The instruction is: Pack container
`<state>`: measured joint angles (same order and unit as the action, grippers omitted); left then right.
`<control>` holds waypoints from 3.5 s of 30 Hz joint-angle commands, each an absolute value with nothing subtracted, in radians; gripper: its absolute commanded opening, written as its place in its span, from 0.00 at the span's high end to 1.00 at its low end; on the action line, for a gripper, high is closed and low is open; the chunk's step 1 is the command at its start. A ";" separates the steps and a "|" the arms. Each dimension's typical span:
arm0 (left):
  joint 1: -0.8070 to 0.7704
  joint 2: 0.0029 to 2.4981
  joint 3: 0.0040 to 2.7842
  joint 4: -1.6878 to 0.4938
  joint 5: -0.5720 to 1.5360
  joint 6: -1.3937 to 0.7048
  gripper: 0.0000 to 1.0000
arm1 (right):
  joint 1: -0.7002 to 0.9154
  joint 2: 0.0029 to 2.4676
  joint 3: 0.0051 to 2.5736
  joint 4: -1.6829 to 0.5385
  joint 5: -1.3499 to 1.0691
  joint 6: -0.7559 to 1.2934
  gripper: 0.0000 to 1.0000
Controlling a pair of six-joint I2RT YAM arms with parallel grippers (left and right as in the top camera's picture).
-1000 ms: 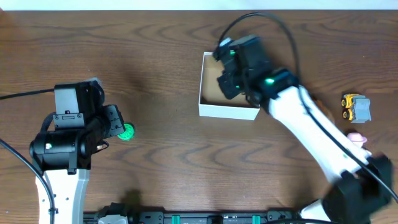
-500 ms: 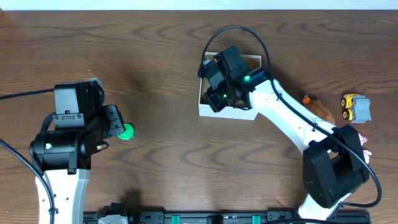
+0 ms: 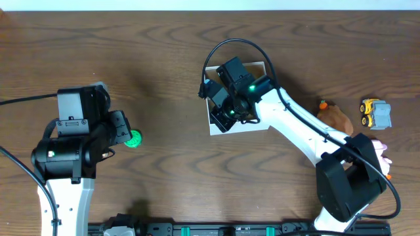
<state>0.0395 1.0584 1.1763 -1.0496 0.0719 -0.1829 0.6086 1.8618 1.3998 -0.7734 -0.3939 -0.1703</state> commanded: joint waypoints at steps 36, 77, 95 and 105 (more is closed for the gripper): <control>0.045 1.055 1.193 -1.054 0.067 -0.178 0.29 | 0.419 1.488 1.521 -0.816 0.285 0.161 0.26; 0.045 1.058 1.193 -1.054 0.068 -0.178 0.16 | -0.188 1.883 1.382 -1.168 0.028 -0.030 0.99; 0.045 1.058 1.192 -1.055 0.068 -0.178 0.16 | 0.388 1.555 1.592 -0.958 -0.101 0.042 0.99; 0.045 1.058 1.192 -1.055 0.068 -0.178 0.16 | 0.583 1.737 1.589 -0.855 -0.067 0.388 0.99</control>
